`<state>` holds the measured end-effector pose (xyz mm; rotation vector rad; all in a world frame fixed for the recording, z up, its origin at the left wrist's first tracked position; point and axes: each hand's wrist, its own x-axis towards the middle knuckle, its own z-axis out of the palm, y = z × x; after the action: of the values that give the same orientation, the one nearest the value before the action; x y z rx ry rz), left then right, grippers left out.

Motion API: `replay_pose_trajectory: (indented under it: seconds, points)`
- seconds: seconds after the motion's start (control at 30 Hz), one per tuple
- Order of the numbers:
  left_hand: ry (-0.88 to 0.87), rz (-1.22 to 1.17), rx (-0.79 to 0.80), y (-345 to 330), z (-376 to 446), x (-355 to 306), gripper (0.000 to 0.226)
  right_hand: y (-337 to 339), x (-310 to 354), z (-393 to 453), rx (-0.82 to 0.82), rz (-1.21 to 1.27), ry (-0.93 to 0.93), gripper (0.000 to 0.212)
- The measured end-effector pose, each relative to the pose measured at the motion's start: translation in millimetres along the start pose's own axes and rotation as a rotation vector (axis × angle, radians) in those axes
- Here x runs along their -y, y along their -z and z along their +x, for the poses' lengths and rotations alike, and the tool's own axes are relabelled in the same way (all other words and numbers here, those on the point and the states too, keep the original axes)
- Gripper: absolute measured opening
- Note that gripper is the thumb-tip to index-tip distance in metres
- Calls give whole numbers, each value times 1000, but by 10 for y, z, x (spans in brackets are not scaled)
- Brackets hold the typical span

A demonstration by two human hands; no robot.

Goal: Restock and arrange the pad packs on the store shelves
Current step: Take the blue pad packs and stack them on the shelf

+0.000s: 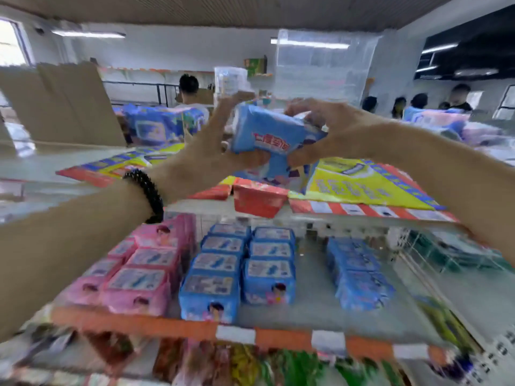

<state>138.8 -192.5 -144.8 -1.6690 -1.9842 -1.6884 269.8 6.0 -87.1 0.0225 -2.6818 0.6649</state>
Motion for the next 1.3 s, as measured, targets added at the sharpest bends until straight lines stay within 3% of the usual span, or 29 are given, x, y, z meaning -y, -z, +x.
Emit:
replay_pose_trajectory:
  seconds: [0.2,0.33,0.4,0.5,0.73,0.9,1.1,1.2,1.3]
  points:
    - [79,-188,-83,-392,-743,-427,53,-106,11,-986,-73,439,150,104]
    - [144,-238,-118,-555,-1109,-506,44,-445,-15,-1548,-146,589,94,104]
    - [164,-231,-108,-631,-1283,-523,45,-622,20,-1731,-138,653,54,96]
    - [206,-274,-81,-745,-1533,-517,43,-888,97,-1912,-167,710,-9,66]
    - [317,-308,-37,-792,-2049,-371,53,-1550,262,-2131,-242,864,-173,42]
    - [417,-385,-61,-712,-2363,-260,45,-1909,451,-2147,-324,893,-235,39]
    - [549,-397,-71,-560,-2710,-69,53,-2343,563,-2181,-318,915,-342,35]
    - [678,-408,-19,-467,-2889,139,78,-2528,630,-2182,-311,908,-402,34]
    - [773,-405,-88,-419,-3000,311,100,-2707,699,-2191,-316,851,-465,35]
